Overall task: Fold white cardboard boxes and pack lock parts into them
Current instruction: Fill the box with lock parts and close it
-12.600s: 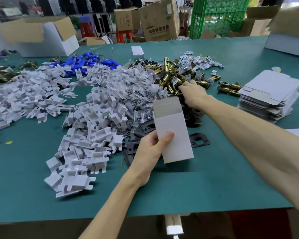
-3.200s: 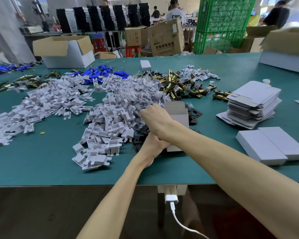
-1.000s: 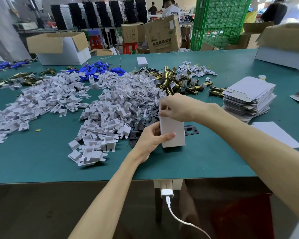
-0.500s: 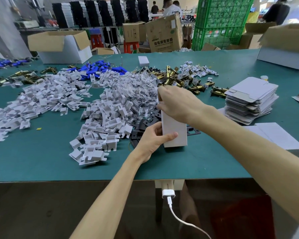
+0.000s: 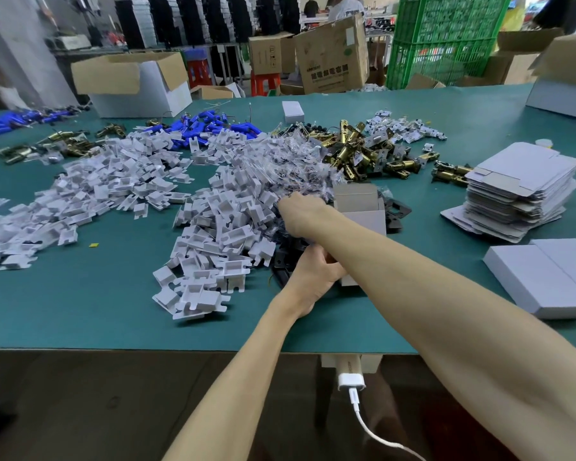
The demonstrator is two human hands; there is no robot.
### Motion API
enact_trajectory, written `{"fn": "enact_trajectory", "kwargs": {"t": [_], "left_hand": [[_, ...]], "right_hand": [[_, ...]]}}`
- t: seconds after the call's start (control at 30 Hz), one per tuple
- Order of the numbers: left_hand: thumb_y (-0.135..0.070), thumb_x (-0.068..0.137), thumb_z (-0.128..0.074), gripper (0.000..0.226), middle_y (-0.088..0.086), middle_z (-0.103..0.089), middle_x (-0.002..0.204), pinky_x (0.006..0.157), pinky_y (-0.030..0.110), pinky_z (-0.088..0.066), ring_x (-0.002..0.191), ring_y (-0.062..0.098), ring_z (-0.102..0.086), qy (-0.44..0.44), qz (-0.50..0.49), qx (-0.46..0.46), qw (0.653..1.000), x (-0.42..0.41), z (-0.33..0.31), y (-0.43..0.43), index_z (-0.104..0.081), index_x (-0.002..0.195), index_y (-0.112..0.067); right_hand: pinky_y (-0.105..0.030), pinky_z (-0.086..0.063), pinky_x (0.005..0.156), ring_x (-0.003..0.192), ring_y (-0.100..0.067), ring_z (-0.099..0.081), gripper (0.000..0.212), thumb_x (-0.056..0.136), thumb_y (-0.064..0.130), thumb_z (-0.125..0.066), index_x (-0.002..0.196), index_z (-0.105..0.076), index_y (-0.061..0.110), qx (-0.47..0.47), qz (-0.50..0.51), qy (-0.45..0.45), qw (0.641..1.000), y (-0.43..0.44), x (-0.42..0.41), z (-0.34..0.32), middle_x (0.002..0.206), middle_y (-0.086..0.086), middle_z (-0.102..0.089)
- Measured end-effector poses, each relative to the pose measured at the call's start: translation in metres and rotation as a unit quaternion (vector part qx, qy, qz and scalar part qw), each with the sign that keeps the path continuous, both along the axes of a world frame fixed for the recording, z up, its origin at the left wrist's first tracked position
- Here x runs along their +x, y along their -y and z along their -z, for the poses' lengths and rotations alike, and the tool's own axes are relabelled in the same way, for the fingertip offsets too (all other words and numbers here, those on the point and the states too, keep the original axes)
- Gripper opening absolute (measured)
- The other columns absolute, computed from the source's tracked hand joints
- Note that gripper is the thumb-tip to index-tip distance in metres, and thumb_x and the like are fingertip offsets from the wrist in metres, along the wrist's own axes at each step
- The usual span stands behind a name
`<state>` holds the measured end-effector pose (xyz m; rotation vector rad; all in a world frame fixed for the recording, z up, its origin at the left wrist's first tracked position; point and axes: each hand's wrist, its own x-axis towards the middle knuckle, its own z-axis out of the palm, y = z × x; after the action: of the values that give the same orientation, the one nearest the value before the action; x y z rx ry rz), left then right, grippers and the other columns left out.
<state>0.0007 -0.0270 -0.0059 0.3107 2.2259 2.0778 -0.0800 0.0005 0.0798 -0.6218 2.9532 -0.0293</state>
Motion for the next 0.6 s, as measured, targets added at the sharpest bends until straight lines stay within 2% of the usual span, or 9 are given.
{"fn": "enact_trajectory", "kwargs": {"t": [0.07, 0.1, 0.2, 0.27, 0.3, 0.33, 0.4, 0.5, 0.6], "left_hand": [[-0.008, 0.094, -0.062, 0.033, 0.001, -0.068, 0.122, 0.096, 0.033, -0.053, 0.112, 0.014, -0.062, 0.001, -0.003, 0.001, 1.000, -0.002, 0.001, 0.001, -0.057, 0.126, -0.012], [-0.005, 0.095, -0.059, 0.028, 0.000, -0.066, 0.117, 0.091, 0.031, -0.052, 0.103, 0.011, -0.061, 0.002, -0.004, 0.001, 1.000, -0.002, 0.002, 0.001, -0.057, 0.121, -0.013], [0.001, 0.097, -0.056, 0.021, -0.006, -0.064, 0.101, 0.080, 0.020, -0.050, 0.085, 0.001, -0.056, 0.011, -0.004, -0.005, 1.000, -0.004, 0.002, 0.001, -0.057, 0.108, -0.018], [0.000, 0.097, -0.057, 0.022, -0.009, -0.065, 0.098, 0.076, 0.016, -0.049, 0.082, -0.003, -0.056, 0.012, 0.000, -0.002, 1.000, -0.004, 0.003, 0.001, -0.058, 0.104, -0.021], [-0.001, 0.096, -0.058, 0.022, -0.009, -0.065, 0.097, 0.076, 0.016, -0.050, 0.083, -0.002, -0.056, 0.012, 0.002, 0.001, 1.000, -0.004, 0.003, 0.001, -0.059, 0.103, -0.022], [-0.004, 0.094, -0.059, 0.020, -0.010, -0.065, 0.098, 0.076, 0.017, -0.050, 0.084, -0.001, -0.056, 0.013, 0.002, 0.005, 1.000, -0.004, 0.002, 0.001, -0.059, 0.102, -0.023], [-0.011, 0.089, -0.063, 0.019, -0.013, -0.065, 0.096, 0.078, 0.019, -0.049, 0.085, 0.000, -0.056, 0.010, 0.003, 0.014, 1.000, -0.003, 0.001, 0.001, -0.059, 0.101, -0.026], [-0.015, 0.087, -0.067, 0.023, -0.021, -0.069, 0.093, 0.079, 0.017, -0.050, 0.087, -0.004, -0.061, -0.004, -0.006, 0.019, 1.000, -0.001, -0.002, 0.000, -0.060, 0.102, -0.031], [-0.012, 0.091, -0.077, 0.029, -0.014, -0.077, 0.109, 0.092, 0.025, -0.055, 0.107, 0.005, -0.068, -0.005, -0.012, 0.024, 1.000, -0.001, 0.000, 0.000, -0.067, 0.110, -0.030]], "right_hand": [[-0.049, -0.045, 0.092, 0.122, -0.041, -0.049, 0.032, 0.098, -0.002, -0.046, 0.129, -0.050, 0.002, -0.006, 0.024, 0.001, 1.000, 0.002, -0.003, 0.010, 0.131, -0.018, -0.049], [-0.050, -0.044, 0.097, 0.129, -0.043, -0.043, 0.038, 0.097, -0.003, -0.046, 0.136, -0.046, 0.000, -0.008, 0.034, -0.009, 0.999, 0.002, -0.004, 0.014, 0.138, -0.020, -0.046], [-0.049, -0.044, 0.098, 0.130, -0.043, -0.044, 0.041, 0.096, -0.008, -0.048, 0.136, -0.048, 0.000, -0.014, 0.038, -0.030, 0.999, 0.001, -0.004, 0.018, 0.139, -0.021, -0.046], [-0.046, -0.046, 0.086, 0.122, -0.043, -0.051, 0.035, 0.092, -0.013, -0.049, 0.125, -0.056, 0.000, -0.021, 0.031, -0.032, 0.999, 0.000, -0.003, 0.016, 0.128, -0.020, -0.051], [-0.044, -0.046, 0.078, 0.115, -0.042, -0.056, 0.028, 0.090, -0.016, -0.050, 0.110, -0.059, 0.000, -0.023, 0.024, -0.037, 0.999, 0.000, -0.002, 0.016, 0.115, -0.017, -0.054], [-0.042, -0.045, 0.072, 0.106, -0.040, -0.060, 0.022, 0.088, -0.018, -0.049, 0.092, -0.057, 0.002, -0.020, 0.017, -0.045, 0.999, -0.001, 0.000, 0.015, 0.099, -0.013, -0.054], [-0.040, -0.044, 0.066, 0.088, -0.037, -0.059, 0.030, 0.086, -0.019, -0.048, 0.072, -0.042, 0.007, -0.012, 0.004, -0.066, 0.998, -0.002, 0.004, 0.013, 0.076, -0.006, -0.044], [-0.039, -0.039, 0.058, 0.072, -0.032, -0.048, 0.033, 0.083, -0.018, -0.047, 0.068, -0.037, 0.010, -0.012, -0.018, -0.105, 0.994, -0.007, 0.009, 0.005, 0.069, -0.006, -0.039], [-0.035, -0.031, 0.045, 0.060, -0.028, -0.044, 0.036, 0.075, -0.024, -0.046, 0.064, -0.036, 0.009, -0.030, -0.032, -0.121, 0.992, -0.013, 0.013, -0.007, 0.066, -0.006, -0.039]]}}
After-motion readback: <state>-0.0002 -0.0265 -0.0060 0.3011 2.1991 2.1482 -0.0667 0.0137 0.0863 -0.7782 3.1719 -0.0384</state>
